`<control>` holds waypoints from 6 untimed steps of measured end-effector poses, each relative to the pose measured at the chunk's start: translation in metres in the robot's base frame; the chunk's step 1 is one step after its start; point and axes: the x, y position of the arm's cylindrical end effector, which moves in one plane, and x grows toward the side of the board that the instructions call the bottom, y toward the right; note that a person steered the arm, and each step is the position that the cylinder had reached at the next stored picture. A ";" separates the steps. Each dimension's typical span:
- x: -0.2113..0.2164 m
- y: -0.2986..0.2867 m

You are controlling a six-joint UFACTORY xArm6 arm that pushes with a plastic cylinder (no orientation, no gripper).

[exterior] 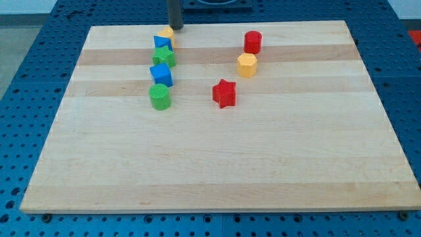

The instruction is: Move your arm towards the yellow heart

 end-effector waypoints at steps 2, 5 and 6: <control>0.000 -0.039; 0.037 -0.064; 0.043 -0.040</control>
